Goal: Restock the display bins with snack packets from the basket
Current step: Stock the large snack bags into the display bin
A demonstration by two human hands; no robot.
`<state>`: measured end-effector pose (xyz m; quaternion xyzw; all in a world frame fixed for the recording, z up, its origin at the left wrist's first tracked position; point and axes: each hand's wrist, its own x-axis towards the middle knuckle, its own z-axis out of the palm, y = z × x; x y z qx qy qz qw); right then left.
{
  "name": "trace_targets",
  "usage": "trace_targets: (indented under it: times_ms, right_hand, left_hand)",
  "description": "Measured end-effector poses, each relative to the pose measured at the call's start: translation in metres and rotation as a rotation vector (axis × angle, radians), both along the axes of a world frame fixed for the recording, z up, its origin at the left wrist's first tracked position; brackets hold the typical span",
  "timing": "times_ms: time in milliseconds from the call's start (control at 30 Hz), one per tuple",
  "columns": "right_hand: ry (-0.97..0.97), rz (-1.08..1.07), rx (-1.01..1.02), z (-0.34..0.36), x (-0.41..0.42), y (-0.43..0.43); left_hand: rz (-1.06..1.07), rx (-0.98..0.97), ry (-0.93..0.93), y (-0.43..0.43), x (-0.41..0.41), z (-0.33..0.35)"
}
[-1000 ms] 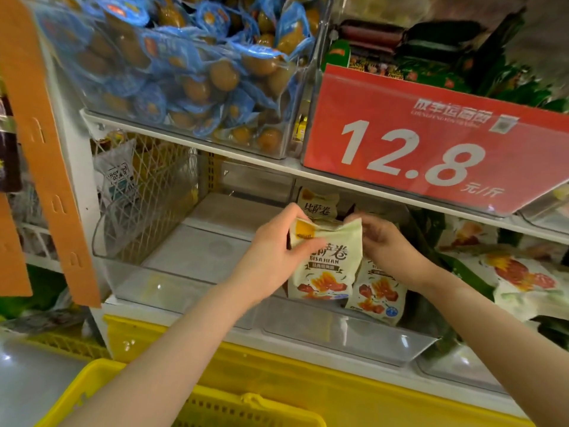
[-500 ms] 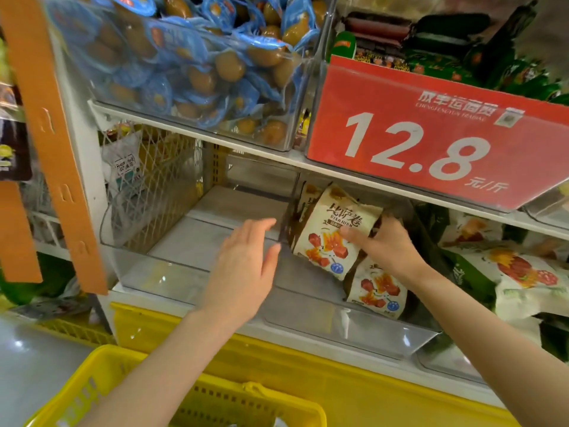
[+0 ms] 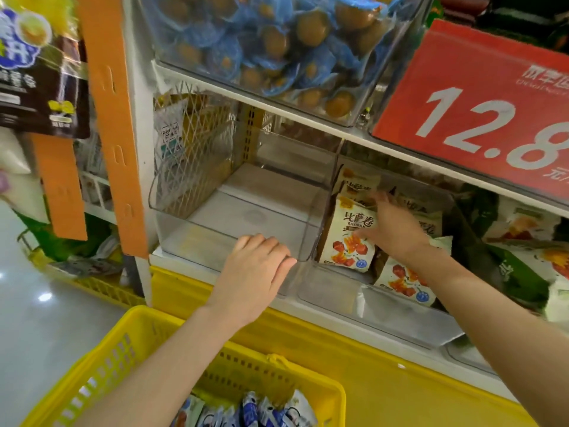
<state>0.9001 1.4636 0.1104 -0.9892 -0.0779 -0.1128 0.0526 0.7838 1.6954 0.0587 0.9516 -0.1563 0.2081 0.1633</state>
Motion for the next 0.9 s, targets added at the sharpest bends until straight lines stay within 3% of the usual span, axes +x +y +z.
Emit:
trace_targets:
  times_ms: [167, 267, 400, 600, 700, 900]
  right_hand:
    - [-0.004, -0.011, -0.131, 0.0, -0.01, 0.0]
    - [-0.072, 0.037, 0.001, 0.003, -0.036, 0.01]
    - [0.024, 0.138, 0.139, -0.008, -0.099, 0.033]
    - [0.029, 0.35, -0.03, -0.052, -0.176, 0.058]
    - [-0.011, 0.426, 0.031, -0.079, -0.203, 0.081]
    - [0.401, 0.46, 0.072, -0.172, -0.217, 0.152]
  left_hand:
    - [0.001, 0.035, 0.006, 0.001, 0.002, -0.003]
    - [-0.008, 0.047, 0.041, 0.002, 0.002, 0.0]
    - [-0.049, -0.072, 0.01, 0.009, -0.017, 0.007]
    - [-0.016, -0.199, -0.092, 0.036, -0.084, -0.012]
    - [0.104, -0.24, -0.028, 0.064, -0.11, -0.045]
    - [0.526, -0.181, 0.321, 0.148, -0.157, -0.131]
